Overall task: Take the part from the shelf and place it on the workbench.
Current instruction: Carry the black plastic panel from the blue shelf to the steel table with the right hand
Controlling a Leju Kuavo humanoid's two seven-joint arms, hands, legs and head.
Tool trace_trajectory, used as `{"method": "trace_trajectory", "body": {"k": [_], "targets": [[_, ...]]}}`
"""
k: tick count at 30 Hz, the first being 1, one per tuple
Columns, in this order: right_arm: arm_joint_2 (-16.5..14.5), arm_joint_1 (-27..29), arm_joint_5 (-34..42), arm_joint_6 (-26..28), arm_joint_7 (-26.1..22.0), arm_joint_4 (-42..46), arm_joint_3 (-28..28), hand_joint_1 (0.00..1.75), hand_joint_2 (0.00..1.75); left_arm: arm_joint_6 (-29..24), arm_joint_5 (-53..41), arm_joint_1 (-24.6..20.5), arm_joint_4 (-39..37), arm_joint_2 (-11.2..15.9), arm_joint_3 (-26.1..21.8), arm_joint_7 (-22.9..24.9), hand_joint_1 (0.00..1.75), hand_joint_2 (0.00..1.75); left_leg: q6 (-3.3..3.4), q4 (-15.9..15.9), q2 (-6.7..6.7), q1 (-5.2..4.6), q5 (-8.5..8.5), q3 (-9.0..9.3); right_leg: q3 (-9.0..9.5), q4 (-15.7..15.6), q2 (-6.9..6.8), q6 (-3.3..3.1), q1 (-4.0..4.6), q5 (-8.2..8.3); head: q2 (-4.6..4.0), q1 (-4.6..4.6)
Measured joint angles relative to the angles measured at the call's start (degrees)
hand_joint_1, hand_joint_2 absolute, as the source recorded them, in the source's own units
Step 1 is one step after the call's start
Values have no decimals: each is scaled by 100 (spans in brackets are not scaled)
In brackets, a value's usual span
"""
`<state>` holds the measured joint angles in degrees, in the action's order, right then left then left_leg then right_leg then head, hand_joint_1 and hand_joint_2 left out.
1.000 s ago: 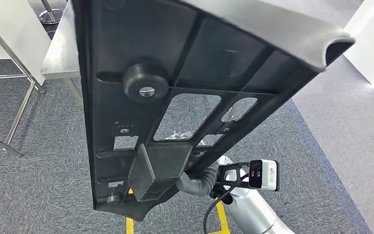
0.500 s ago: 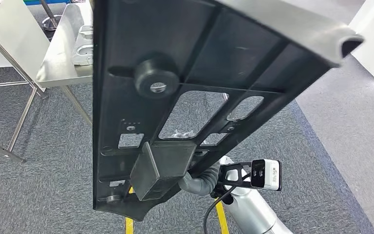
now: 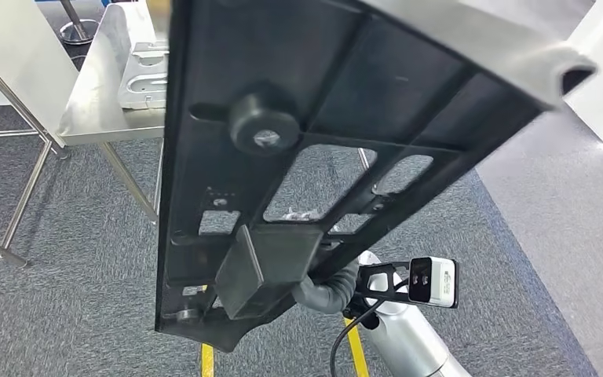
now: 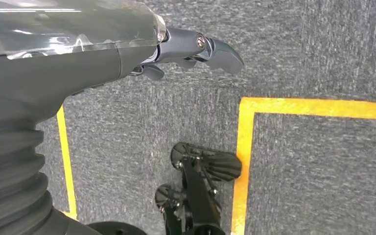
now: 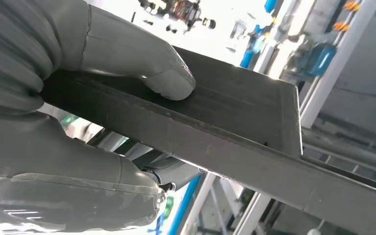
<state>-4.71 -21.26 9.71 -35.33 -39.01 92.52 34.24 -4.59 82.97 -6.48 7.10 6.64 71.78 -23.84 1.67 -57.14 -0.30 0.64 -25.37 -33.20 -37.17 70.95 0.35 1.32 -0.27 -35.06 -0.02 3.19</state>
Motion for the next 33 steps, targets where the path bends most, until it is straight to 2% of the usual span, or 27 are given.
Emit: {"method": "trace_trajectory", "body": {"k": [1,2,3,5,6,7,10,12,13,15,16,17,18,20,21,22,24,26,27,28,29,30,31,32,33], "targets": [[-3,1,-12,20,0,-20,-3,175,175,0,0,-1,0,-1,1,12,0,175,2,-1,-1,-2,-27,27,-211,271,-1,8,-6,-17,0,0],[-7,-2,-17,34,0,-42,-4,175,175,-1,0,-2,0,-4,1,23,0,175,0,-1,-4,-3,-57,66,-319,328,-2,10,-9,90,0,0],[-13,-8,-19,40,0,-60,-4,175,175,-3,0,-2,0,-8,2,30,0,175,-8,-1,-9,-3,-92,120,-292,128,-3,3,-11,316,0,0],[-28,-30,-21,43,0,-90,-4,175,175,-10,0,-4,0,-21,3,35,0,175,-40,-3,-17,-11,-175,235,-6,-667,-8,-37,-2,841,0,0],[-39,-45,-23,43,0,-102,-5,175,175,-13,0,-8,0,-27,4,37,0,175,-69,-8,-19,-20,-218,272,128,-1007,-9,-61,10,994,0,0],[-49,-57,-26,43,0,-111,-5,175,175,-15,0,-12,0,-31,5,39,0,175,-99,-7,-19,-29,-252,292,207,-1208,-7,-86,22,1052,0,0],[-76,-73,-31,45,0,-126,-9,175,175,-16,0,-25,1,-38,6,46,0,175,-201,12,-10,-27,-313,323,260,-1320,14,-177,33,1009,0,0],[-99,-82,-30,46,0,-130,-13,175,175,-17,0,-38,2,-43,7,47,0,175,-263,-200,-3,-14,-438,261,333,-1373,13,-249,9,994,0,0],[-110,-85,-29,46,0,-132,-14,175,175,-18,0,-41,2,-44,8,47,0,175,-289,-478,-1,-4,-569,135,375,-1392,7,-276,-1,980,0,0],[-117,-85,-27,47,0,-148,-15,175,175,-19,0,-34,2,-45,8,49,0,175,-331,-1254,-1,6,-873,-297,432,-1396,0,-307,4,928,0,1],[-118,-82,-28,47,0,-160,-15,175,175,-19,0,-25,2,-45,9,51,0,175,-344,-1559,0,8,-935,-506,461,-1395,2,-310,7,898,0,1],[-118,-78,-28,47,0,-172,-15,175,175,-19,0,-17,2,-46,9,52,0,175,-348,-1675,0,9,-881,-635,497,-1395,7,-308,9,867,0,1],[-118,-76,-30,47,0,-180,-15,175,175,-18,0,-12,2,-47,10,55,0,175,-341,-1540,0,8,-693,-640,547,-1394,11,-303,10,831,0,1],[-121,-78,-31,49,0,-189,-15,175,175,-19,0,-9,2,-44,10,55,0,175,-296,-774,-1,2,-147,-388,662,-1396,16,-281,12,747,0,-1],[-124,-81,-31,50,0,-193,-15,175,175,-19,0,-11,2,-43,10,56,0,175,-267,-397,-2,-15,39,-239,703,-1392,19,-260,20,708,0,0],[-127,-83,-31,50,0,-196,-15,175,175,-20,0,-13,2,-42,11,58,0,175,-239,-160,-4,-31,129,-146,720,-1392,24,-235,25,680,0,0],[-130,-85,-31,51,0,-202,-15,175,175,-20,0,-14,1,-41,12,66,0,175,-185,-44,-7,-67,108,-105,723,-1407,34,-174,29,650,0,1],[-139,-90,-31,50,0,-201,-15,175,175,-20,0,-13,1,-45,13,72,0,175,-124,4,-7,-37,100,-69,737,-1391,31,-109,30,607,0,0],[-143,-98,-31,50,0,-200,-15,175,175,-20,0,-17,2,-47,12,72,0,175,-91,36,-5,-19,95,-33,690,-1265,25,-80,31,536,0,0],[-146,-105,-31,51,0,-200,-15,175,175,-20,0,-20,2,-49,12,72,0,175,-60,63,-2,-1,85,7,571,-1013,19,-56,28,416,0,-1],[-145,-109,-30,53,0,-205,-15,175,175,-20,0,-22,2,-50,12,72,0,175,-39,71,-1,-3,63,35,371,-647,14,-39,15,264,0,-1],[-143,-108,-30,54,0,-213,-14,175,175,-19,0,-21,2,-51,12,72,0,175,-25,69,0,-4,35,59,109,-217,12,-23,4,111,0,0],[-140,-103,-29,55,0,-225,-13,175,175,-19,0,-16,2,-52,12,72,0,175,-22,66,0,-4,6,86,-132,131,10,-9,-8,35,0,0],[-139,-98,-28,56,0,-238,-11,175,175,-18,0,-9,2,-55,11,72,0,175,-25,63,-2,-4,-28,121,-297,306,8,2,-18,73,0,0],[-139,-96,-26,57,0,-248,-9,175,175,-17,0,-3,2,-58,10,72,0,175,-31,59,-6,-4,-65,167,-350,254,4,6,-27,234,0,0]]}}
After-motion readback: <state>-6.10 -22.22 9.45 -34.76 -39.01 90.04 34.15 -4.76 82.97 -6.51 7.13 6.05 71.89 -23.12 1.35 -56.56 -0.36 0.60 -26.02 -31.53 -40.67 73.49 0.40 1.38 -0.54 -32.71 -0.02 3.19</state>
